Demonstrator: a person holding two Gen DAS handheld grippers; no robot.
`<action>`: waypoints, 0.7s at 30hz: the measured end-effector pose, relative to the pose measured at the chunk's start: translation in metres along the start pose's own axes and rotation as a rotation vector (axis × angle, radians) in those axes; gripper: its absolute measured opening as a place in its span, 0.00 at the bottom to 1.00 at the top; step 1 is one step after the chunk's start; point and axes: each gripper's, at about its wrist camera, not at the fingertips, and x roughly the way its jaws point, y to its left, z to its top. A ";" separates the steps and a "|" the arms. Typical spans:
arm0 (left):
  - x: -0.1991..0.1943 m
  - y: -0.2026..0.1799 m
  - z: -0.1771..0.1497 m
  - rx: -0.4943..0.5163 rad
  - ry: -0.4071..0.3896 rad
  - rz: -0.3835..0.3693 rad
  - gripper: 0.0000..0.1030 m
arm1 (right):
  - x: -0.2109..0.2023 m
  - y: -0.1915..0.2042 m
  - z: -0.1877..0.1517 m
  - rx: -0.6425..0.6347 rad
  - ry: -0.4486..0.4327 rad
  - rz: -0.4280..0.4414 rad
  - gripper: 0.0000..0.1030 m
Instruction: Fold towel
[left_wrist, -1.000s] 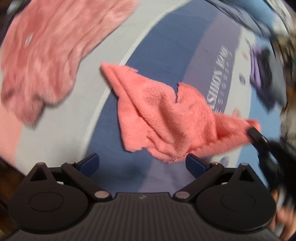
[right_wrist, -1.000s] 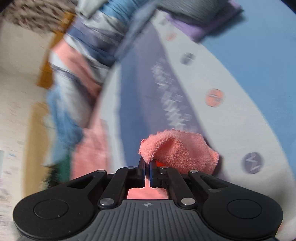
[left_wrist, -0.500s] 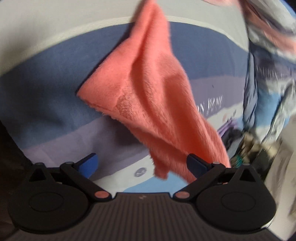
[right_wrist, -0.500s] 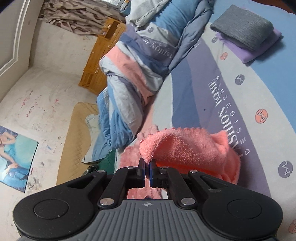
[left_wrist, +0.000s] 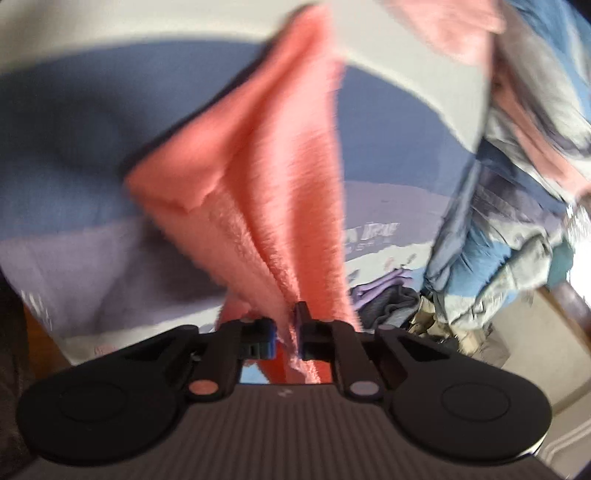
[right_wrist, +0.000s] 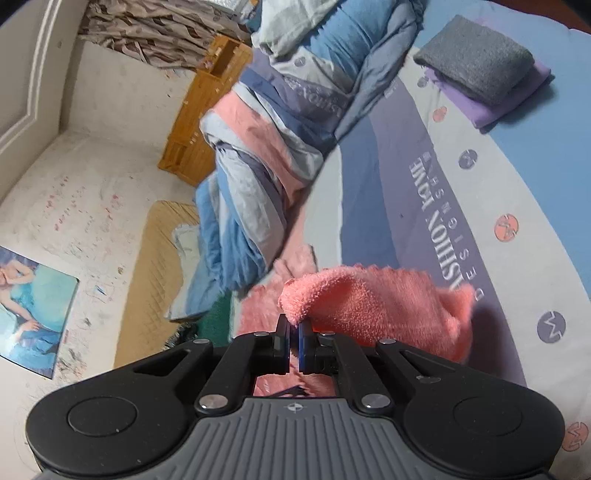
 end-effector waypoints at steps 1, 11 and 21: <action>-0.007 -0.020 0.000 0.052 -0.018 -0.002 0.09 | -0.002 0.002 0.003 0.003 -0.009 0.012 0.04; -0.022 -0.265 -0.037 0.711 -0.204 0.080 0.05 | 0.029 0.033 0.090 -0.092 -0.127 0.034 0.04; -0.008 -0.385 -0.160 1.351 -0.476 0.142 0.05 | 0.029 0.097 0.146 -0.503 -0.257 -0.048 0.04</action>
